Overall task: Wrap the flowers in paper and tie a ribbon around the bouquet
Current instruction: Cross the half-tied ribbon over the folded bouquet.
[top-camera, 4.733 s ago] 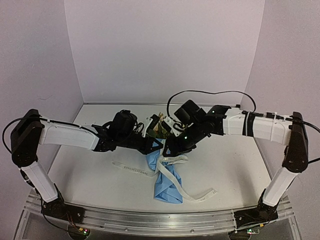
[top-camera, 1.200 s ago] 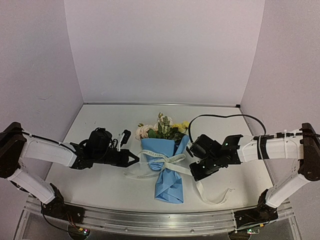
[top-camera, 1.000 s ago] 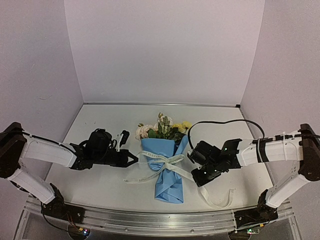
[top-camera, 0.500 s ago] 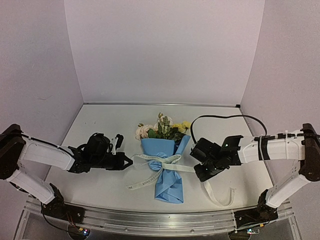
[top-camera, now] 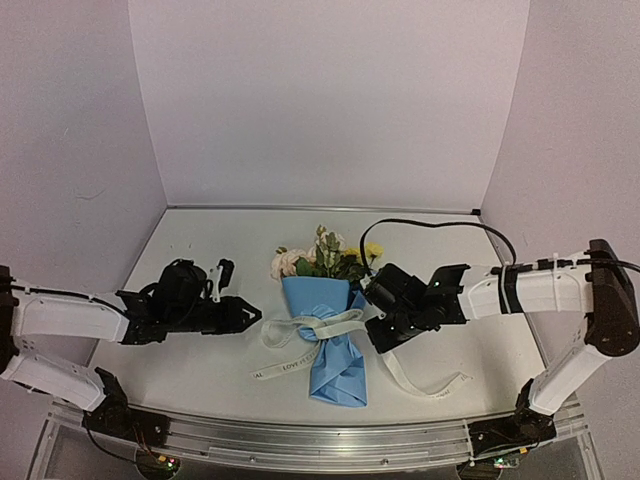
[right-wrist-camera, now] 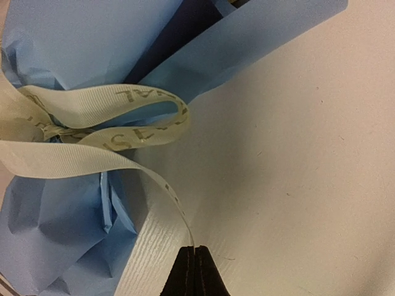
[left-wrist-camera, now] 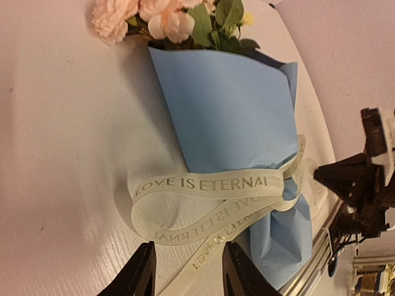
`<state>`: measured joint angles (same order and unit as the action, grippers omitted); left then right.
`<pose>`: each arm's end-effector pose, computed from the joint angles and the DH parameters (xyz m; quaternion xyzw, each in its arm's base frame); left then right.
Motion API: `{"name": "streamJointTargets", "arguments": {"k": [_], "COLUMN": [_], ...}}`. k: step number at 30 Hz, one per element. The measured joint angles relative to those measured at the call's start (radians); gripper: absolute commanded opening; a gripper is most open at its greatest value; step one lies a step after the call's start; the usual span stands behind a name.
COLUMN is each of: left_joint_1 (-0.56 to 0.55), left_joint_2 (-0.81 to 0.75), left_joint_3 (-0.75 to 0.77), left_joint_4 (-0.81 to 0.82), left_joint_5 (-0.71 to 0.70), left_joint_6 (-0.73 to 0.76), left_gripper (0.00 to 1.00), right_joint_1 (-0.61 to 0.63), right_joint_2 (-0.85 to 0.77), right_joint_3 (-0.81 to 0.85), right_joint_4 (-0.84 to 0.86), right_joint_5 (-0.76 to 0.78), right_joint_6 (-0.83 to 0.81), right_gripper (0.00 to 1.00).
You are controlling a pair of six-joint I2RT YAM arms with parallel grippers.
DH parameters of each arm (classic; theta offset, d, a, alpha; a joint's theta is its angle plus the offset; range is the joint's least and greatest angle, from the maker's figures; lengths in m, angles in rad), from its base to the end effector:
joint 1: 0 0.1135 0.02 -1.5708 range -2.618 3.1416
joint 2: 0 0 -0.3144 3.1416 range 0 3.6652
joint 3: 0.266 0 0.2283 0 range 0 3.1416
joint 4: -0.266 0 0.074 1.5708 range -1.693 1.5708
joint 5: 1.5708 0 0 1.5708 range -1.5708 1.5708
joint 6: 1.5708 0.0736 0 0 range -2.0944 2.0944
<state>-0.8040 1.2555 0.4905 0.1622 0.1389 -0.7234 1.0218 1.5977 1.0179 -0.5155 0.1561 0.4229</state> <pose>0.1619 -0.1828 0.2199 0.0678 0.8810 -0.3654 0.2928 0.1730 0.2608 0.2269 -0.2683 0.9312 0.0984 0.2263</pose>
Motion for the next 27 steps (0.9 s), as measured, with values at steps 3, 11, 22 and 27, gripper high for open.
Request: {"name": "streamJointTargets", "arguments": {"k": [3, 11, 22, 27], "left_joint_1": [0.000, -0.030, -0.161, -0.180], "left_joint_2": [-0.100, 0.148, 0.608, 0.645], "left_joint_3": [0.053, 0.493, 0.823, 0.890], "left_joint_4": [-0.115, -0.256, -0.468, -0.532], "left_joint_5": [-0.031, 0.035, 0.152, 0.147], "left_joint_6": [0.043, 0.278, 0.493, 0.528], "left_gripper": [0.39, 0.32, 0.30, 0.31], "right_joint_1": [0.001, 0.001, 0.007, 0.007], "right_joint_2": [-0.016, -0.047, -0.107, -0.110], "right_joint_3": [-0.046, -0.149, -0.267, -0.268], "right_joint_4": [0.043, 0.137, 0.269, 0.299], "right_joint_5": [-0.026, -0.055, -0.076, -0.081], "right_joint_6": [0.001, 0.032, 0.079, 0.094], "right_gripper": [0.00, 0.00, 0.00, 0.00]}}
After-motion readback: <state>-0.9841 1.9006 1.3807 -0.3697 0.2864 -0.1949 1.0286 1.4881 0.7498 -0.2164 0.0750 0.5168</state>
